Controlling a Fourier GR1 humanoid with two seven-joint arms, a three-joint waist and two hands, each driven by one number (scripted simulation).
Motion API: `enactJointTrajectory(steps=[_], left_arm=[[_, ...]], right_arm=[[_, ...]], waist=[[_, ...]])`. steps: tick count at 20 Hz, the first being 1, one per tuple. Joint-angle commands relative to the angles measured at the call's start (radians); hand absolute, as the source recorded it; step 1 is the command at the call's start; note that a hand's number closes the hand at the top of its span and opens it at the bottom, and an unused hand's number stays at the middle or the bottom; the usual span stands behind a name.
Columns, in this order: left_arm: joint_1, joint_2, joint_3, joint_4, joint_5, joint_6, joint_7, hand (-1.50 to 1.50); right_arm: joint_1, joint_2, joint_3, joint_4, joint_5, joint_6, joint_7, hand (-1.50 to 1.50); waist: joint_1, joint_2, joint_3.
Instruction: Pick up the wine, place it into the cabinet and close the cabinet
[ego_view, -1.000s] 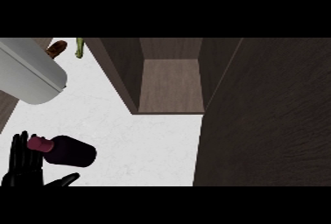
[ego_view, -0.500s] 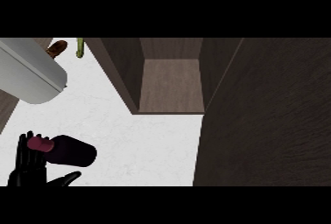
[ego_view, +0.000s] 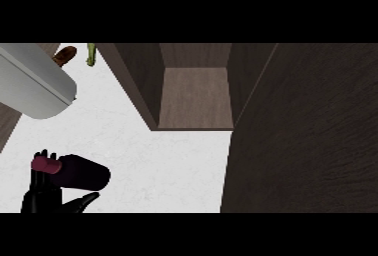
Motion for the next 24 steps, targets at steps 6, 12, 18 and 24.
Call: enactJointTrajectory(steps=[6,12,18,24], left_arm=[[-0.079,0.000,0.003,0.151,0.000,-0.026,-0.058,-1.50],[-0.077,0.013,0.013,0.122,0.044,-0.057,-0.036,-1.50],[-0.164,0.020,0.019,0.261,0.065,-0.135,-0.112,1.50],[-0.155,0.012,-0.049,0.296,-0.032,-0.144,-0.205,1.50]], right_arm=[[0.024,-0.010,0.001,-0.110,-0.026,0.017,0.026,-1.50],[-0.048,-0.011,-0.046,-0.102,-0.050,-0.014,0.082,-1.50],[0.040,-0.021,-0.065,-0.121,-0.095,0.019,0.020,-1.50],[-0.019,-0.012,-0.039,-0.096,-0.051,-0.006,0.065,-1.50]], waist=[[0.001,0.000,0.000],[0.004,0.000,0.000],[-0.003,0.000,0.000],[0.001,0.000,0.000]])
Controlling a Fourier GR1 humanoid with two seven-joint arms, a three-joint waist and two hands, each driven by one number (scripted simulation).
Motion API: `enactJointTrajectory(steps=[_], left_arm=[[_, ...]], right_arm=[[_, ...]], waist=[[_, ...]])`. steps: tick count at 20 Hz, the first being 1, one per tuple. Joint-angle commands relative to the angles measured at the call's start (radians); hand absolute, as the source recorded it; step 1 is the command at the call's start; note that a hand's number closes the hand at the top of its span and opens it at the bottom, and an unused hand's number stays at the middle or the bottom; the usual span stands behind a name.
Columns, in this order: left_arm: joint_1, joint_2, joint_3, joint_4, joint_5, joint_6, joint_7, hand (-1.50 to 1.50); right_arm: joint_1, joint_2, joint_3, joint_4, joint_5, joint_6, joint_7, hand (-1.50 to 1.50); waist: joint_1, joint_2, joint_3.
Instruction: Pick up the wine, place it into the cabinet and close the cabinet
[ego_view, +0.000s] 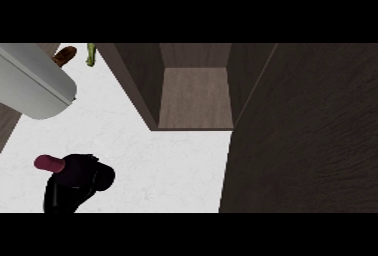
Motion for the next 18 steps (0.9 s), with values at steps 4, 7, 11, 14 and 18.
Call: enactJointTrajectory(steps=[4,7,11,14,18], left_arm=[[-0.020,0.034,-0.063,0.018,-0.072,-0.040,-0.021,1.50],[-0.064,0.067,-0.103,-0.004,-0.090,-0.087,0.035,1.50],[-0.098,0.107,-0.104,0.057,-0.163,-0.075,-0.058,1.50],[-0.131,0.097,-0.096,0.057,-0.158,-0.068,-0.076,1.50],[-0.068,0.120,-0.091,-0.096,-0.154,-0.052,-0.079,1.50]], right_arm=[[0.024,-0.006,-0.042,-0.115,-0.064,-0.002,0.054,-1.50],[0.080,-0.003,-0.030,-0.115,-0.080,0.037,-0.004,-1.50],[0.021,-0.009,-0.052,-0.092,-0.076,0.030,0.006,-1.50],[0.019,-0.010,-0.075,-0.136,-0.103,0.011,0.084,-1.50],[0.009,-0.005,-0.071,-0.078,-0.087,0.033,0.026,-1.50]], waist=[[0.000,0.000,0.000],[-0.007,-0.001,0.000],[-0.001,0.001,0.000],[-0.003,0.000,-0.001],[0.006,-0.001,0.000]])
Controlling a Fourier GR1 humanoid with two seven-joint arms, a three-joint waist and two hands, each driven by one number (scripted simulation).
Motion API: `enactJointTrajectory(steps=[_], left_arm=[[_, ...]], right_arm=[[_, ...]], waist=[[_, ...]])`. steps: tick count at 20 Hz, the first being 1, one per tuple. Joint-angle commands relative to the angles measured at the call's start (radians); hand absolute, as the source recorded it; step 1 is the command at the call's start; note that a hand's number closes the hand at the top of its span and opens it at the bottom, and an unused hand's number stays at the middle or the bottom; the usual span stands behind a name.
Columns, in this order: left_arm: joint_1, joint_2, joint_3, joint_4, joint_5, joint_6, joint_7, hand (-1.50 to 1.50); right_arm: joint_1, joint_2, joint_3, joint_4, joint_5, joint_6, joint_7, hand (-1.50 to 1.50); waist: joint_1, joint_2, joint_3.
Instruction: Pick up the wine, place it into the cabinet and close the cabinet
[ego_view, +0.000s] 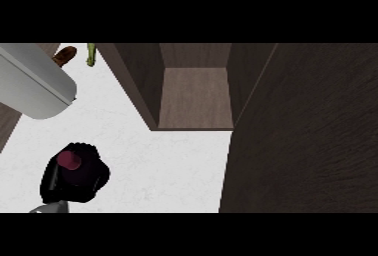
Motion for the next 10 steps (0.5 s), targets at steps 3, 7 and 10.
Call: enactJointTrajectory(steps=[3,7,10], left_arm=[[-0.014,-0.037,-0.012,-0.191,-0.010,0.104,0.048,1.50],[0.054,-0.041,-0.048,-0.350,0.077,-0.003,0.178,1.50],[0.110,-0.062,-0.068,-0.479,0.105,0.011,0.249,1.50]], right_arm=[[0.008,0.028,0.025,-0.071,-0.031,-0.009,0.018,-1.50],[0.064,0.027,-0.002,-0.045,-0.080,0.022,-0.039,-1.50],[-0.007,0.017,-0.014,-0.097,-0.070,-0.019,0.067,-1.50]], waist=[[0.008,-0.003,0.001],[0.009,-0.002,0.002],[0.009,-0.002,0.001]])
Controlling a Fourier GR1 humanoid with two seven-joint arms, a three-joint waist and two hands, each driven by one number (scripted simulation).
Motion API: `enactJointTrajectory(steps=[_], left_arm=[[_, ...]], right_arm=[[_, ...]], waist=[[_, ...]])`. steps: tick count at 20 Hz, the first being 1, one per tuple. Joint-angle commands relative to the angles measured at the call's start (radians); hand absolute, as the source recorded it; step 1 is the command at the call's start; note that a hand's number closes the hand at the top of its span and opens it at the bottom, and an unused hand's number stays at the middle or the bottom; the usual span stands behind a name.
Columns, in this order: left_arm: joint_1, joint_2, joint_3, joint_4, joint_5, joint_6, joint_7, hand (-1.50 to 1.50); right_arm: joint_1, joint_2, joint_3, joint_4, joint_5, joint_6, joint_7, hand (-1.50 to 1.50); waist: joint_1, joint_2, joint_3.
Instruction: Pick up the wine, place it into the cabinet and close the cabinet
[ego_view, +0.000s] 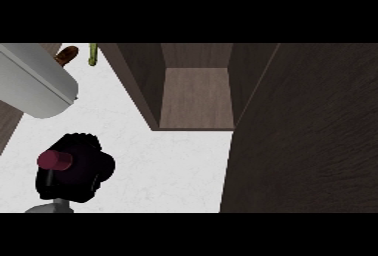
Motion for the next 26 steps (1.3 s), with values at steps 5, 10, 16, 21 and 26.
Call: enactJointTrajectory(steps=[5,10,16,21,26], left_arm=[[0.030,-0.040,-0.089,-0.307,0.025,0.064,0.274,1.50],[0.006,-0.082,-0.180,-0.405,-0.046,0.135,0.381,1.50],[-0.079,-0.140,-0.291,-0.496,-0.041,0.240,0.545,1.50],[-0.221,-0.141,-0.395,-0.448,-0.047,0.403,0.579,1.50],[-0.285,-0.142,-0.473,-0.446,-0.036,0.538,0.613,1.50]], right_arm=[[0.054,0.001,-0.005,-0.126,-0.065,0.003,0.048,-1.50],[0.001,0.008,-0.007,-0.104,-0.055,-0.020,0.065,-1.50],[0.088,-0.015,-0.049,-0.105,-0.127,0.045,-0.002,-1.50],[0.040,0.008,0.002,-0.088,-0.058,0.020,0.024,-1.50],[0.151,0.039,0.036,-0.111,-0.039,0.045,-0.058,-1.50]], waist=[[-0.004,0.001,0.000],[-0.004,0.001,-0.001],[-0.010,0.001,0.000],[-0.012,0.002,0.000],[-0.014,0.002,0.000]])
